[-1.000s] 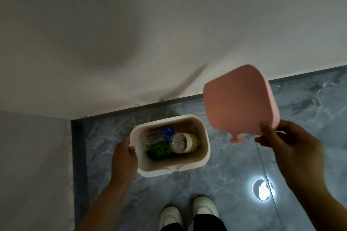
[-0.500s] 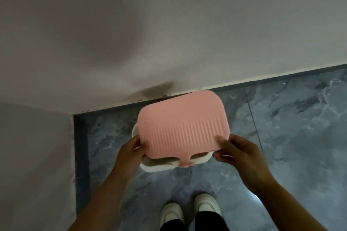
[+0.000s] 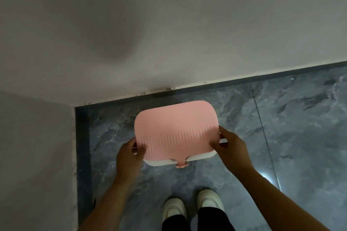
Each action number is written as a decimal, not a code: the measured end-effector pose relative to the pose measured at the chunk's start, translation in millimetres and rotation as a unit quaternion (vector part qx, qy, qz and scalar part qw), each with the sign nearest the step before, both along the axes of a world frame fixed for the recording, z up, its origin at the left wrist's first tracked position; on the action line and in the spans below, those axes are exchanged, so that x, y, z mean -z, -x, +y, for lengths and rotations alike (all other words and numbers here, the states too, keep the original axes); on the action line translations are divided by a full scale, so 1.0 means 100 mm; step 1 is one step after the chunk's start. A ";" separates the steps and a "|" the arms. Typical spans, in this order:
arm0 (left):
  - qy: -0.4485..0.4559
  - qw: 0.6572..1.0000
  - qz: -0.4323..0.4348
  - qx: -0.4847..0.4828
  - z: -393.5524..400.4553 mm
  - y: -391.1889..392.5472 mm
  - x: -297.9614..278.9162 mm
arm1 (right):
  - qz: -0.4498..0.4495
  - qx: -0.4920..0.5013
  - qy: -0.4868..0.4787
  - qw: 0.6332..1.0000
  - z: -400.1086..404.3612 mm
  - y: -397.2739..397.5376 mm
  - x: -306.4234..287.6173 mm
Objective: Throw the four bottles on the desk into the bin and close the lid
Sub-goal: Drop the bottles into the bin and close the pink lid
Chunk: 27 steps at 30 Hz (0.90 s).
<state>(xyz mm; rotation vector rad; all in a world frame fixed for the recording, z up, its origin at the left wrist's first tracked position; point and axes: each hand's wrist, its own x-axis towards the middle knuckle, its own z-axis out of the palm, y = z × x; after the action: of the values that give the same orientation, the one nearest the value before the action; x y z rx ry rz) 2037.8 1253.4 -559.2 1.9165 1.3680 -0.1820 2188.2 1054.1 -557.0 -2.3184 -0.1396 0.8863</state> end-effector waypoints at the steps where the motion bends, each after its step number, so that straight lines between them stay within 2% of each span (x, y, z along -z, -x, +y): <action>1: -0.002 1.000 -0.004 -0.002 -0.01 0.00 0.01 | -0.007 0.000 0.004 1.000 0.00 0.01 0.02; 13: -0.070 0.997 -0.015 0.005 -0.10 -0.01 0.08 | -0.042 -0.029 0.051 0.997 0.01 0.03 0.08; 27: -0.078 0.997 0.005 0.013 -0.12 0.05 0.14 | -0.039 -0.064 0.089 0.993 0.04 0.07 0.10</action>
<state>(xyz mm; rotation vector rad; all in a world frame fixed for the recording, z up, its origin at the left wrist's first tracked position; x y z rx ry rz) 2032.7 1241.0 -573.3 2.0652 1.3992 -0.0994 2181.5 1058.3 -566.9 -2.5346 -0.2537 0.9021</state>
